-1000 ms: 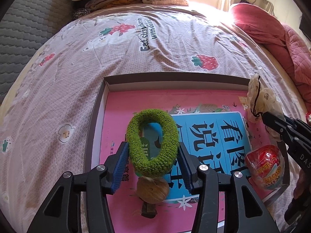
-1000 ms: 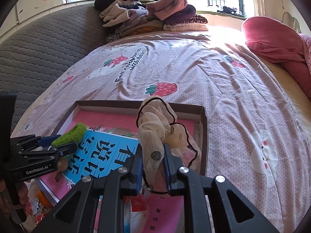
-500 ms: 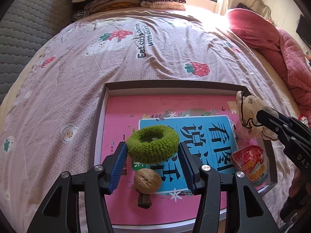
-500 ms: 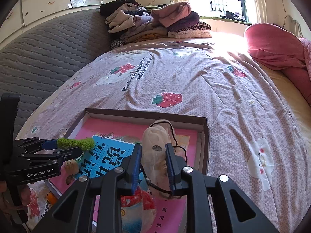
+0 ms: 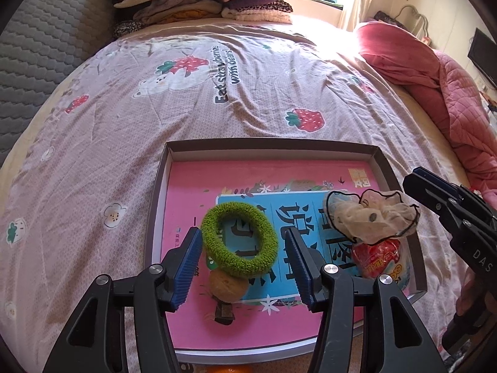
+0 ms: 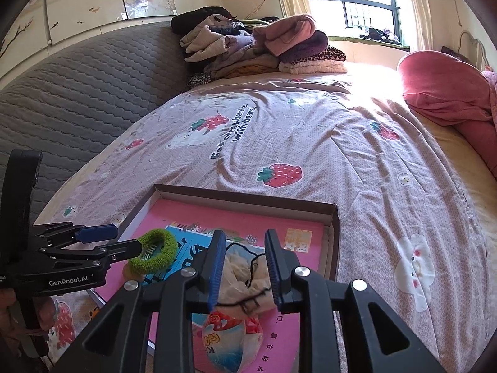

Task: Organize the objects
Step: 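Withdraw both open tools up and away from the box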

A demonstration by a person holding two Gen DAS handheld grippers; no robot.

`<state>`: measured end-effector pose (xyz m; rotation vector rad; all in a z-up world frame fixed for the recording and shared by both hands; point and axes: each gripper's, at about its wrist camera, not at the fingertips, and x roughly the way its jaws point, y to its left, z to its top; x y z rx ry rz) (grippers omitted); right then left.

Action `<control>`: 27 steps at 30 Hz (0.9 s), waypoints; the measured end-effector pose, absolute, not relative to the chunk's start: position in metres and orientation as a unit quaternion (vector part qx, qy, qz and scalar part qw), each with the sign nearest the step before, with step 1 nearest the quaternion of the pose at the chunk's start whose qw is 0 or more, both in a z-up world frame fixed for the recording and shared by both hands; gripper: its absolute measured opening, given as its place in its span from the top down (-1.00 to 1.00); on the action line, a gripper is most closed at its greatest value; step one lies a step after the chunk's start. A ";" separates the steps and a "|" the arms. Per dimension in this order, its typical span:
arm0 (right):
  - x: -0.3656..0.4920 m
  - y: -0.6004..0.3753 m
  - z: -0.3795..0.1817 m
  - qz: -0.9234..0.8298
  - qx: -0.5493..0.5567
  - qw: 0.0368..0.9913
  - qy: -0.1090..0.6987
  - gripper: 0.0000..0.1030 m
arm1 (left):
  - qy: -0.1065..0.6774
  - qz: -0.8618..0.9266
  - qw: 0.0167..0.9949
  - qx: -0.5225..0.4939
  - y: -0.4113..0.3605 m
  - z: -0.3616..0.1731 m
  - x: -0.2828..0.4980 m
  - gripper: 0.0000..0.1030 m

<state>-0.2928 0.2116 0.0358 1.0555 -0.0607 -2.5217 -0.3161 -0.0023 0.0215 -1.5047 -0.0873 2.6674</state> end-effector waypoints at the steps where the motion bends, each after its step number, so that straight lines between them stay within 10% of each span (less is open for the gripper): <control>1: -0.292 0.212 0.037 -0.904 0.377 0.203 -0.023 0.50 | -0.027 0.870 0.038 -0.491 -0.002 0.022 -0.316 -0.11; 27: -0.221 0.207 0.109 -0.918 0.317 0.235 -0.031 0.05 | -0.027 0.889 0.054 -0.454 0.001 0.068 -0.239 -0.36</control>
